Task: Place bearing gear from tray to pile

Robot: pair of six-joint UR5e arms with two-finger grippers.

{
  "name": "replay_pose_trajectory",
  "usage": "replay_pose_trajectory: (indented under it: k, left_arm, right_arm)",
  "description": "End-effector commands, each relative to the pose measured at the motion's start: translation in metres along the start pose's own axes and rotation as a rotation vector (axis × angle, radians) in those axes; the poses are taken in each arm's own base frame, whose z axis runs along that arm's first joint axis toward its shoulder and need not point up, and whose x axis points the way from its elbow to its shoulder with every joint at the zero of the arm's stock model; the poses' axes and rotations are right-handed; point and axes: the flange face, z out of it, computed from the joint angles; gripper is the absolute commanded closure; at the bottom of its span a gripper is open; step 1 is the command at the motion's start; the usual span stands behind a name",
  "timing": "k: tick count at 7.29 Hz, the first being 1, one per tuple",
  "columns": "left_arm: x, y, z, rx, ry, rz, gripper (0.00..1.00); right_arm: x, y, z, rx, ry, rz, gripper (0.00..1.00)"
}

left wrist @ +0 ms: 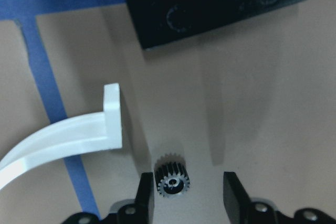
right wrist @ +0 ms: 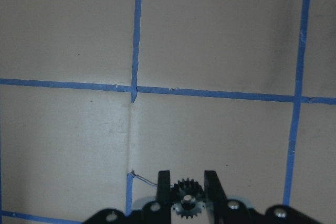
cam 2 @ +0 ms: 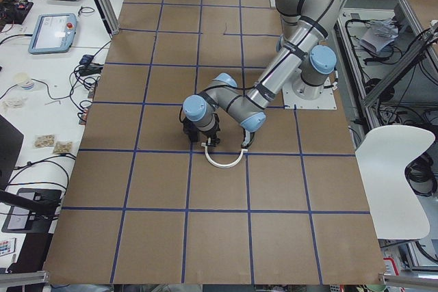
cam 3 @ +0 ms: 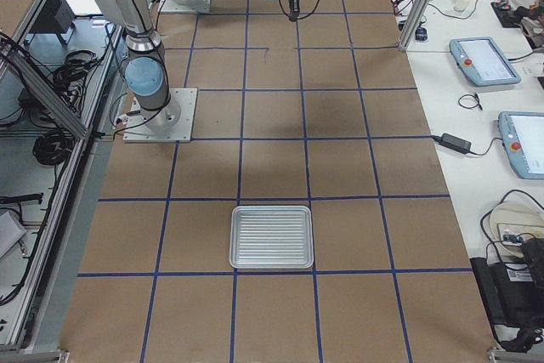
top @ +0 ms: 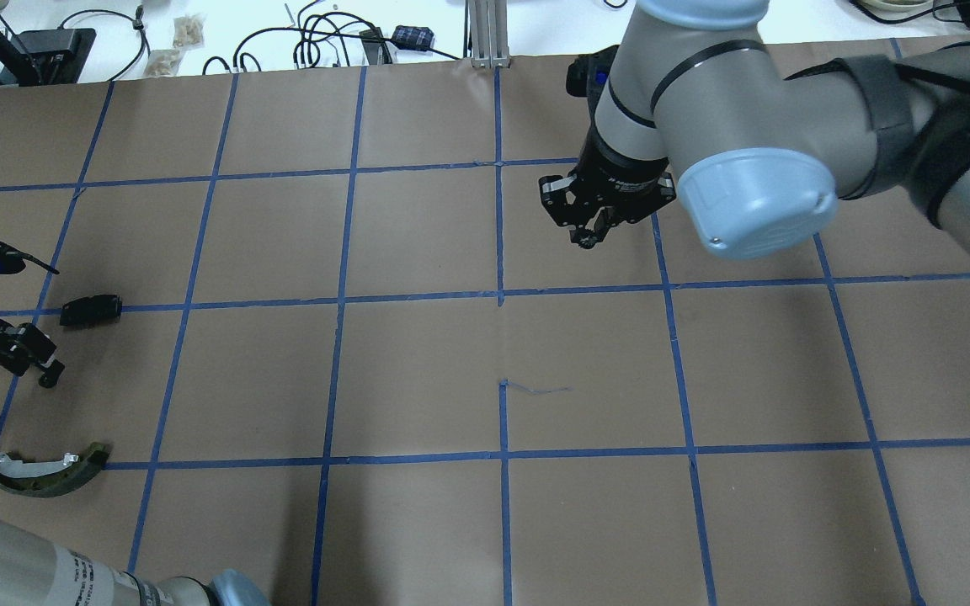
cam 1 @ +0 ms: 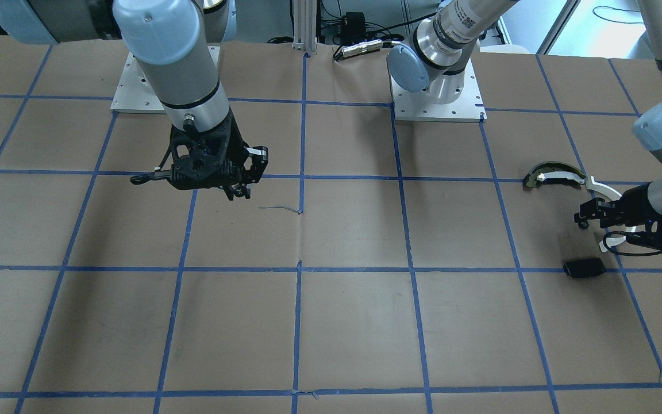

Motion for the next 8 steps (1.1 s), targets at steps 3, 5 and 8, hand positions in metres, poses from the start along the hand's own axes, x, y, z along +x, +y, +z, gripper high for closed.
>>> replay_pose_trajectory:
  k: [3, 5, 8]
  left_arm:
    - [0.071, -0.040, -0.076, 0.071, 0.002, 0.012, 0.00]
    - [0.140, -0.069, -0.090, 0.021, -0.068, 0.140, 0.00]
    - [0.203, -0.096, -0.088, 0.047, -0.060, 0.120, 0.00]
  right_arm:
    - [-0.037, -0.015, 0.040, 0.043, -0.059, 0.022, 0.71]
    - [-0.043, -0.014, 0.046, 0.044, -0.060, 0.009, 0.68]
    - [-0.043, -0.016, 0.047, 0.048, -0.056, -0.006, 0.25]
